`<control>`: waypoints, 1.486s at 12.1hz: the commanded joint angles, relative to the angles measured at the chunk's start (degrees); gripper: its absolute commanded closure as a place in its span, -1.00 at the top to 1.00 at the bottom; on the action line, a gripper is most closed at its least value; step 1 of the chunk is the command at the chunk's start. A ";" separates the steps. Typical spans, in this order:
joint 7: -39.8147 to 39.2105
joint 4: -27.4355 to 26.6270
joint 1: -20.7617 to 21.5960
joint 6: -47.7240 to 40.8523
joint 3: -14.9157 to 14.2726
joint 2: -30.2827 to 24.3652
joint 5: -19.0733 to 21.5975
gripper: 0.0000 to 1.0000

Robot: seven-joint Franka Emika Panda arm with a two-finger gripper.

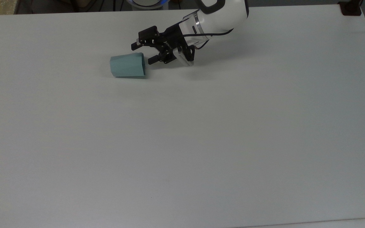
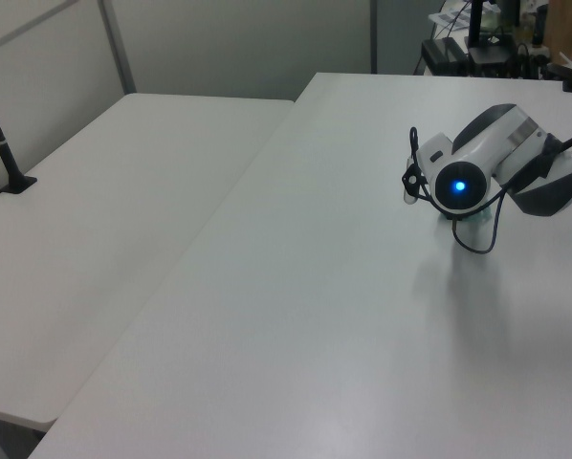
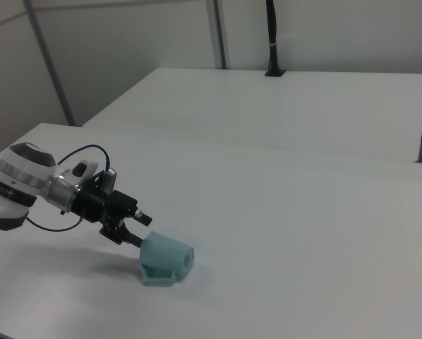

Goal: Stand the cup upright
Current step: 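Move the open gripper down to the teal cup's base, then close the gripper on the base of the teal cup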

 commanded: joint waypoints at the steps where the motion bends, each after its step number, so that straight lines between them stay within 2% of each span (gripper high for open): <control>1: 3.48 -1.45 -1.79 2.79 -0.43 1.41 -2.87 0.90; 5: 10.07 -4.08 -2.68 2.70 -0.61 1.33 -4.37 0.79; 9: 10.17 -4.09 -3.91 4.18 -0.61 1.50 -4.89 0.62; 11: 9.82 -4.09 -4.61 5.07 -0.61 2.03 -5.78 0.46; 16: 8.50 -4.61 -5.31 5.25 -0.61 2.65 -5.78 -0.59; 17: 7.89 -4.53 -5.31 5.34 -0.61 2.65 -5.78 -1.00; 18: 6.49 -4.53 -5.31 5.51 -0.61 2.65 -5.52 -1.00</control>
